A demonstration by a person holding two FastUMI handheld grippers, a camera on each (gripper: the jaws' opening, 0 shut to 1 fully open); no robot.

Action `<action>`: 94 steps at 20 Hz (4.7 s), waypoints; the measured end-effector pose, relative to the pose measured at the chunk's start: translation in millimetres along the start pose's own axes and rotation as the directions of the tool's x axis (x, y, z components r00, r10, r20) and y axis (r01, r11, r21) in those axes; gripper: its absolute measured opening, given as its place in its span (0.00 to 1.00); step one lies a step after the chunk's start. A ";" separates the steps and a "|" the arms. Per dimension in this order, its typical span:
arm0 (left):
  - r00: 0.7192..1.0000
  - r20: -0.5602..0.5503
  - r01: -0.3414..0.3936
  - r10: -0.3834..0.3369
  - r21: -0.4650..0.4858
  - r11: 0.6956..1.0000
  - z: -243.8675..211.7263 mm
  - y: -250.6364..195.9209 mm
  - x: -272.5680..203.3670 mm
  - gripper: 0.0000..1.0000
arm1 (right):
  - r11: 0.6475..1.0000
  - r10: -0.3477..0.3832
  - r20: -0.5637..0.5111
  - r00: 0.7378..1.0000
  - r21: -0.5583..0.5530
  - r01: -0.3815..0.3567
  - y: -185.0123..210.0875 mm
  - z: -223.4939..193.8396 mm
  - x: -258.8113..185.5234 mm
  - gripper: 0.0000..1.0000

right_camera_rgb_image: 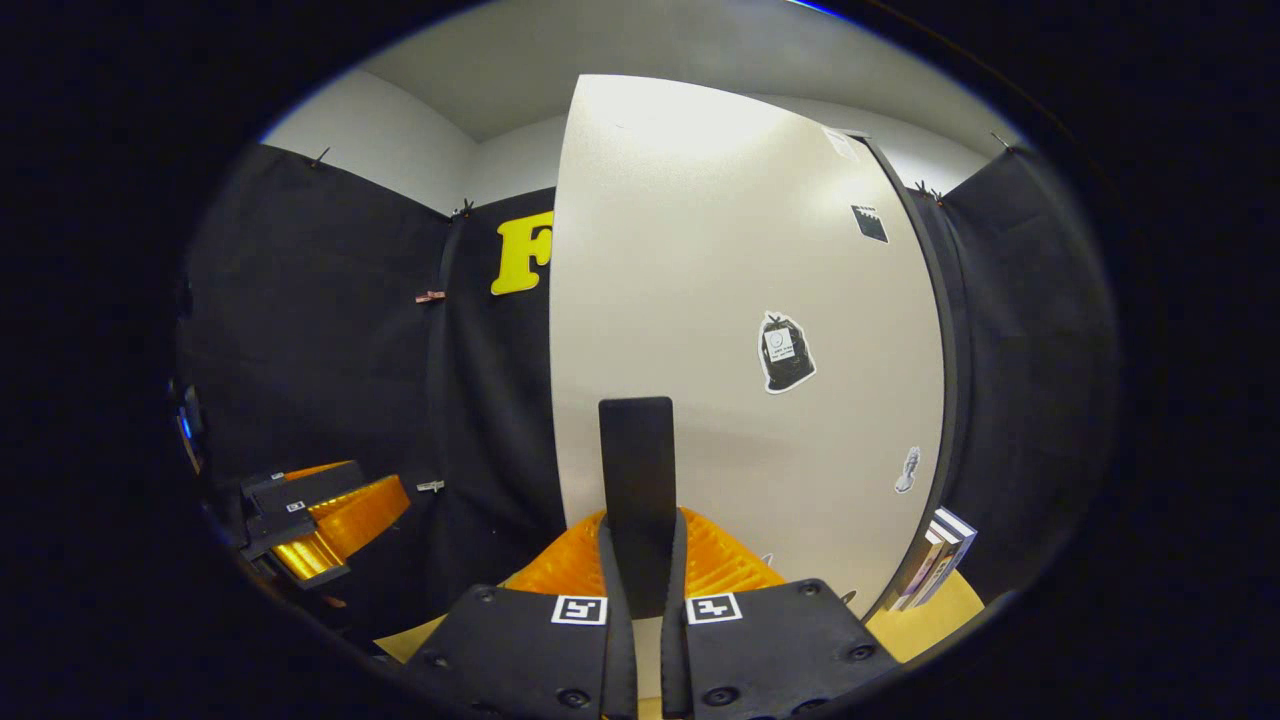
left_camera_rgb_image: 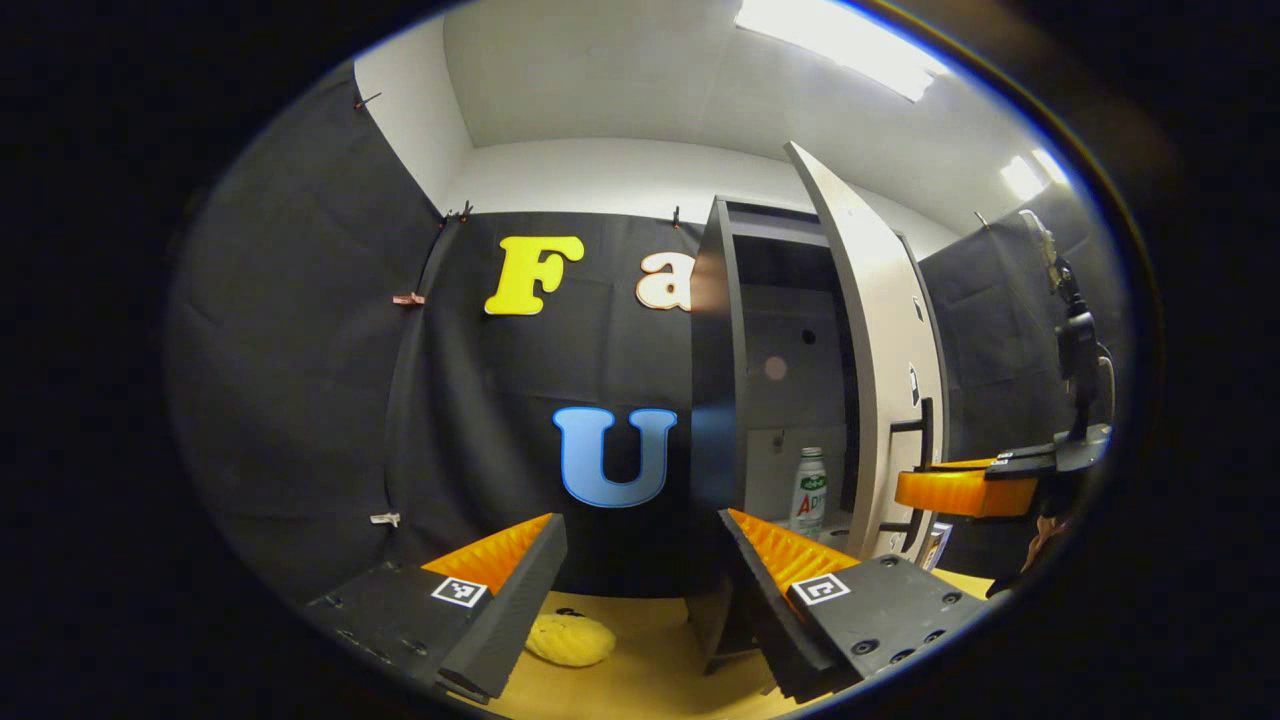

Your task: Open the cabinet door with the right hand, grasp the bottle in the cabinet with the left hand and place it on the coaster, then close the cabinet door with the right hand.

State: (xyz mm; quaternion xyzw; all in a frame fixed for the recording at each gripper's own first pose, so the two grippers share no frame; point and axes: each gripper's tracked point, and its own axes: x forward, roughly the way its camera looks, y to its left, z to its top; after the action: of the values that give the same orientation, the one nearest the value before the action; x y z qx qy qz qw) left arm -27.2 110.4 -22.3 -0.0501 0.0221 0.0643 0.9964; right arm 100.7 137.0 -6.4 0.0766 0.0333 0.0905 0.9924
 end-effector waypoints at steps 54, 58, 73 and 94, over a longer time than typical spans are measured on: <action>0.968 -0.094 0.233 -0.232 -0.001 0.972 -82.5 -270.2 269.6 0.95 | 0.946 -0.317 0.027 0.948 0.077 0.314 -188.6 17.5 -145.9 0.06; 0.970 -0.101 0.222 -0.222 -0.011 0.975 -99.3 -274.1 301.3 0.95 | 0.915 -0.396 0.046 0.917 0.106 0.390 -201.7 23.0 -158.7 0.06; 0.958 -0.155 0.240 -0.241 -0.021 0.970 -115.0 -273.4 331.8 0.69 | 0.910 -0.406 0.033 0.913 0.108 0.400 -190.8 21.4 -146.9 0.06; 0.901 -0.072 0.424 -0.427 -0.055 0.904 -45.9 -158.2 104.2 0.67 | 0.980 -0.197 0.086 0.977 0.053 0.193 -58.7 27.4 -90.2 0.06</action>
State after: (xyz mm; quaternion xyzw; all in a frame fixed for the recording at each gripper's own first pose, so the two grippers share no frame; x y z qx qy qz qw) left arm 95.0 -37.3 -57.8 -0.0750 0.0506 -0.1563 0.9836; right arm 24.6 59.3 16.0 0.0991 -0.0024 -0.0116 0.9950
